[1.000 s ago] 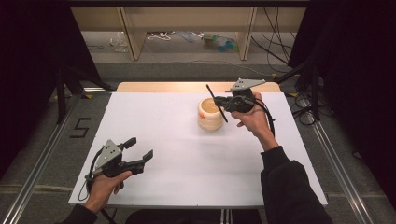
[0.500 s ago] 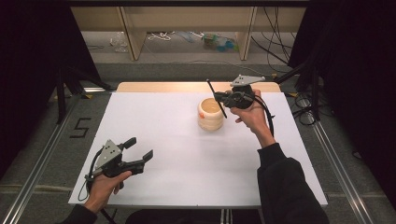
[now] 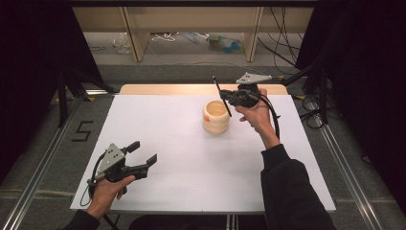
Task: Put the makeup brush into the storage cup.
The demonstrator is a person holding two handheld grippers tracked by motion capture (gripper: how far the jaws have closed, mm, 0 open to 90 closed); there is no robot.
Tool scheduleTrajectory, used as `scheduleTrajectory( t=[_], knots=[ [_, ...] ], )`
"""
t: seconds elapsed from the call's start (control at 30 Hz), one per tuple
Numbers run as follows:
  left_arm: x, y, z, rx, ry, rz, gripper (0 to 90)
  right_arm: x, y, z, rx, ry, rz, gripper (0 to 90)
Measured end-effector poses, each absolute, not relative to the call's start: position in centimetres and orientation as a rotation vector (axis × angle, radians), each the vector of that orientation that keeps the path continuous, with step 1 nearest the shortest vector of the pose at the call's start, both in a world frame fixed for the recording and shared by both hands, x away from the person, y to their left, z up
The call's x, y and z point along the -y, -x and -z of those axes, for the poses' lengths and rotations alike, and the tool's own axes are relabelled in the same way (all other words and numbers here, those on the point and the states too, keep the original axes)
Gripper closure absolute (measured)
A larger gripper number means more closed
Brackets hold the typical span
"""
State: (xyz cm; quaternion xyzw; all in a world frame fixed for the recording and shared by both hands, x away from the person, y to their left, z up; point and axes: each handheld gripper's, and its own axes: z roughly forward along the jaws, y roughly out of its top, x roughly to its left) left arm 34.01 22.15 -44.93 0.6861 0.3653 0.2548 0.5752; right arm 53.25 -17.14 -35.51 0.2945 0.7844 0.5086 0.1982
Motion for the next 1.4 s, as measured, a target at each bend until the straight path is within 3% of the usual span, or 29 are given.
scheduleTrajectory(
  t=[1.4],
  knots=[
    [-22.1,-34.0,45.0,-0.868,-1.602,-0.575,18.1,14.2,-56.4,35.3,-2.15,-0.881,-1.394,84.1]
  ],
)
